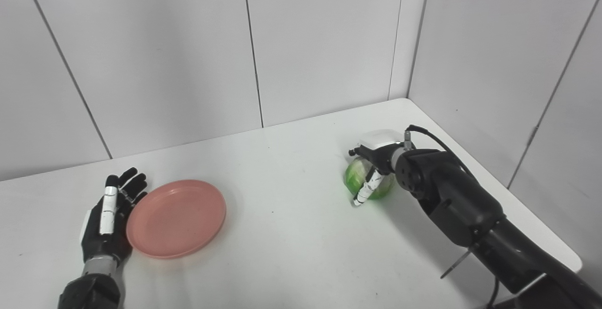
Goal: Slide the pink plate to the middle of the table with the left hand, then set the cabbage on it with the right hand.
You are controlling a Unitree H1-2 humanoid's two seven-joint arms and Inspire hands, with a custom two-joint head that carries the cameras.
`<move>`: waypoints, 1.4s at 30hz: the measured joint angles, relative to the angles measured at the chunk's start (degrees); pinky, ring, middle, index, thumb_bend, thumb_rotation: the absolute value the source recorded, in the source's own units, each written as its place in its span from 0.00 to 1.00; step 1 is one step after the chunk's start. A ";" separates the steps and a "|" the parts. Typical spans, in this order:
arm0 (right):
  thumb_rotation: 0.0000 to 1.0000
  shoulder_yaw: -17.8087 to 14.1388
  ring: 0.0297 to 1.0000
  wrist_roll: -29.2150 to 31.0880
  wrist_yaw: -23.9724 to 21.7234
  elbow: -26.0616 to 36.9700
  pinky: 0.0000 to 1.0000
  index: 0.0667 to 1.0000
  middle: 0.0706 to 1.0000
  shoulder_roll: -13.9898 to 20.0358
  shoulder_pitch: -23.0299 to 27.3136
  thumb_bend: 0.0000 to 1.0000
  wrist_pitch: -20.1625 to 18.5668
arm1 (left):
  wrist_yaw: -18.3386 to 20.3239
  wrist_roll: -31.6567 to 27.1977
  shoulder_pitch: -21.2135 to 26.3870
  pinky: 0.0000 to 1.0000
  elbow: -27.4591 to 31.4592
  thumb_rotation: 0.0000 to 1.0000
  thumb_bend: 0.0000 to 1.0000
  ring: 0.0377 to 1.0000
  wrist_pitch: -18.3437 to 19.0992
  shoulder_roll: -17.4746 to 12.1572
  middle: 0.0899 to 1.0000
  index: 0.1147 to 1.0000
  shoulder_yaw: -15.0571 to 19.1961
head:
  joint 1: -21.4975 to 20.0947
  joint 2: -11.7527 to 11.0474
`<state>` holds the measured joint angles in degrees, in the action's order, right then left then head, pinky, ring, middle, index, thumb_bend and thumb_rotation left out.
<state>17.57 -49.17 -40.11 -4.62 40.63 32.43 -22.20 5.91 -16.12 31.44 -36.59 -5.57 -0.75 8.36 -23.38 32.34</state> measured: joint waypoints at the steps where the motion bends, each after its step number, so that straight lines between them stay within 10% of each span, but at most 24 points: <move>1: 0.36 0.00 0.87 0.00 0.24 -0.38 0.67 0.88 0.94 0.00 0.00 1.00 0.00 | 0.02 -0.02 0.00 0.90 0.00 0.73 0.82 0.85 0.00 0.00 0.76 0.69 0.03 | 0.00 0.00; 42: 0.21 0.29 0.61 5.04 0.75 -1.49 0.52 0.73 0.68 0.37 -0.01 1.00 0.01 | 0.02 -0.26 -0.02 0.89 0.21 0.71 0.81 0.85 0.37 -0.04 0.75 0.69 0.41 | -0.09 0.70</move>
<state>17.86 -44.14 -39.35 -6.11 41.00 32.42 -22.19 5.93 -16.38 31.42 -36.39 -5.20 -0.79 8.77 -23.47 33.05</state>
